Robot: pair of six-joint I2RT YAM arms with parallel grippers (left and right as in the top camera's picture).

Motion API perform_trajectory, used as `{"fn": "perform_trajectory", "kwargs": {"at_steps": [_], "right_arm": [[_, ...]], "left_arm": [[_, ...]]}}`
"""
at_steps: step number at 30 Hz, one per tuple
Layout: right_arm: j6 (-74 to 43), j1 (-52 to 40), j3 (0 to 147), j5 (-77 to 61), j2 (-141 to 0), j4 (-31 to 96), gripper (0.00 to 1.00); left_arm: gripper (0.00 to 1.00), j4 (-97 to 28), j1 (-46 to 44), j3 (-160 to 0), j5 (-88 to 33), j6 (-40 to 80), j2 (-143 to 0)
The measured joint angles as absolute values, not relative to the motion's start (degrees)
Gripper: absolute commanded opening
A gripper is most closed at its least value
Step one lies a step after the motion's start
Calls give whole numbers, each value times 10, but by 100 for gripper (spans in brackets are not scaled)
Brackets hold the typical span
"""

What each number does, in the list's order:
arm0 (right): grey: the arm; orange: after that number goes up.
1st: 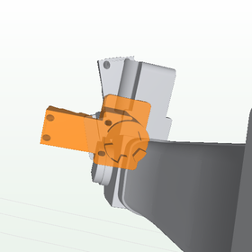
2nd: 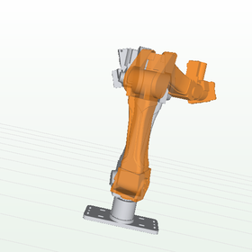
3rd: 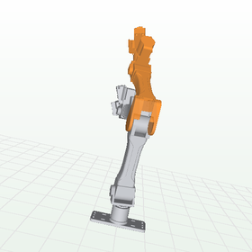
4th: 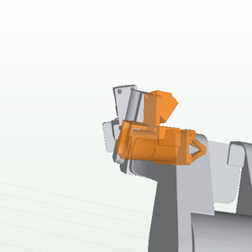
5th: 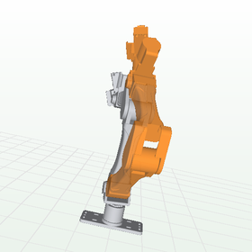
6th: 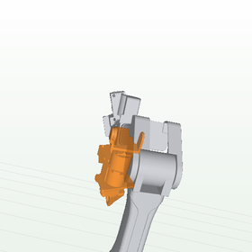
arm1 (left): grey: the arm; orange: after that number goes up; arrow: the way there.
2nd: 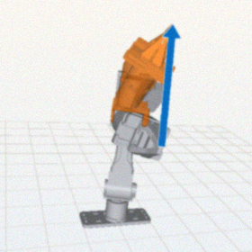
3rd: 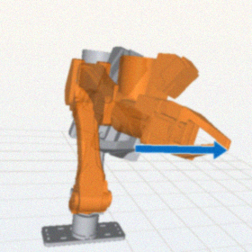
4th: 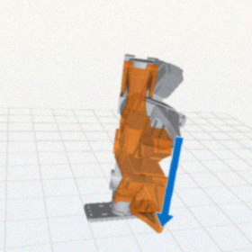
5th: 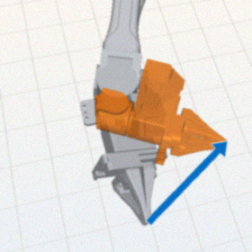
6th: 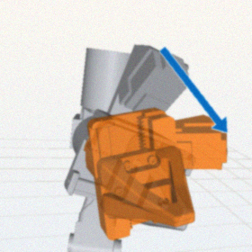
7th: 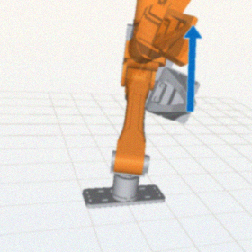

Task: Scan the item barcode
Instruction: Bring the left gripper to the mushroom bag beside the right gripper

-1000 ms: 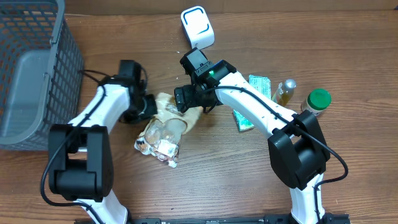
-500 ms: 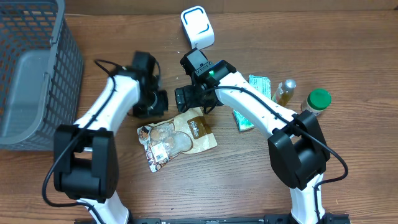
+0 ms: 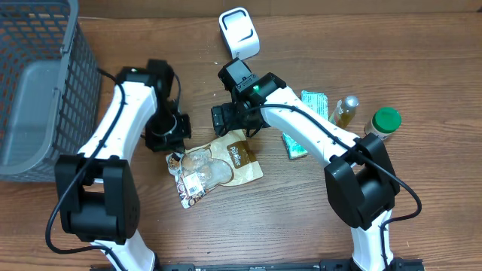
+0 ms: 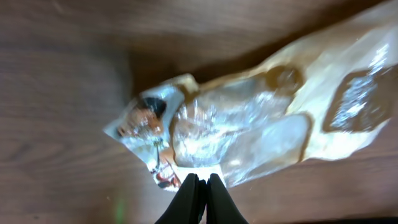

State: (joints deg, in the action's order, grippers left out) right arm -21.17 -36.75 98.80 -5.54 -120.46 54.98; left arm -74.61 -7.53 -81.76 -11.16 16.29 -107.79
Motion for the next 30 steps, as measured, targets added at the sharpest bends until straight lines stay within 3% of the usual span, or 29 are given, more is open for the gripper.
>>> {"fn": "perform_trajectory", "kwargs": {"at_steps": [15,22,30], "right_arm": [[-211,-367,988,-56,-1205,549,100],[-211,-368,988,-96,-1205,619,99],[-209,-373,988,-131,-1205,666,84]], "left_arm": [[5,-692,-107,-710,-102,170,-1078],[5,-643,-113,-686,-103,186,-1078],[5,-622,-113,-678,-110,196,-1076]]}}
